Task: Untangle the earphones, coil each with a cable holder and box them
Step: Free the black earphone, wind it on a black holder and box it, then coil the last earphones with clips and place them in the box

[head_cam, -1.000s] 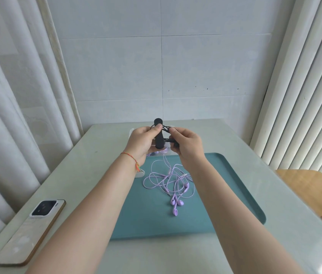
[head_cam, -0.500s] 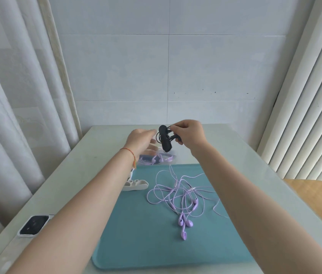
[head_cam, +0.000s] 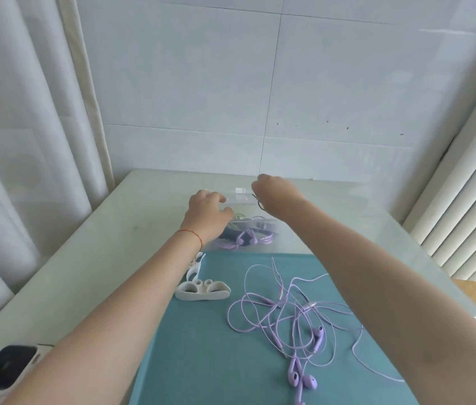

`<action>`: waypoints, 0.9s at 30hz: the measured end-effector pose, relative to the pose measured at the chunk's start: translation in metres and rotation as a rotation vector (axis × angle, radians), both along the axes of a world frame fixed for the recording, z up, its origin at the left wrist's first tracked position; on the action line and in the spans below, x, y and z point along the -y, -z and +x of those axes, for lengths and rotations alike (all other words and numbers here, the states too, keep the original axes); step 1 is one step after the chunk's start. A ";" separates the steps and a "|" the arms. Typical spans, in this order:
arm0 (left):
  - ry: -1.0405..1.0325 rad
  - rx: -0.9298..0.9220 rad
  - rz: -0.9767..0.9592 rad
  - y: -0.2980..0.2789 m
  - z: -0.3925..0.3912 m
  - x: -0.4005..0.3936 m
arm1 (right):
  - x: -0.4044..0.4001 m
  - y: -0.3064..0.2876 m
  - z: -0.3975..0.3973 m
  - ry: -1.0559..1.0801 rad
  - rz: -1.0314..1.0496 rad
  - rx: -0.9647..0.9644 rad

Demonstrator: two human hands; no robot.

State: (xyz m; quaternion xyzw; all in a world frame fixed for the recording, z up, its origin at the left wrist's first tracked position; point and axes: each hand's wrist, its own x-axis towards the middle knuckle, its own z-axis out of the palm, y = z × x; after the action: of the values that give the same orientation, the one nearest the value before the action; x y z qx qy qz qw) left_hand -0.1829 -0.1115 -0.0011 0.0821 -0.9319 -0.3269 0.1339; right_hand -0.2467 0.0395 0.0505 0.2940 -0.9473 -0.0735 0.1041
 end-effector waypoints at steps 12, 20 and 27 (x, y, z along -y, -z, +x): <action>-0.021 -0.054 -0.044 0.005 0.003 -0.005 | 0.010 0.006 0.007 0.051 0.260 0.030; -0.014 -0.027 -0.067 0.002 0.009 -0.006 | 0.009 0.000 0.004 0.115 0.083 0.337; 0.021 -0.043 -0.074 -0.012 0.026 -0.008 | -0.013 -0.014 0.019 0.183 -0.227 0.446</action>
State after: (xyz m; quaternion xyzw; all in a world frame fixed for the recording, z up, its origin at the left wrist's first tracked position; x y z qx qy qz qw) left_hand -0.1571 -0.1039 0.0106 0.0604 -0.9411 -0.2951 0.1533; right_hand -0.2278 0.0527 0.0648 0.2026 -0.9716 0.0905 -0.0820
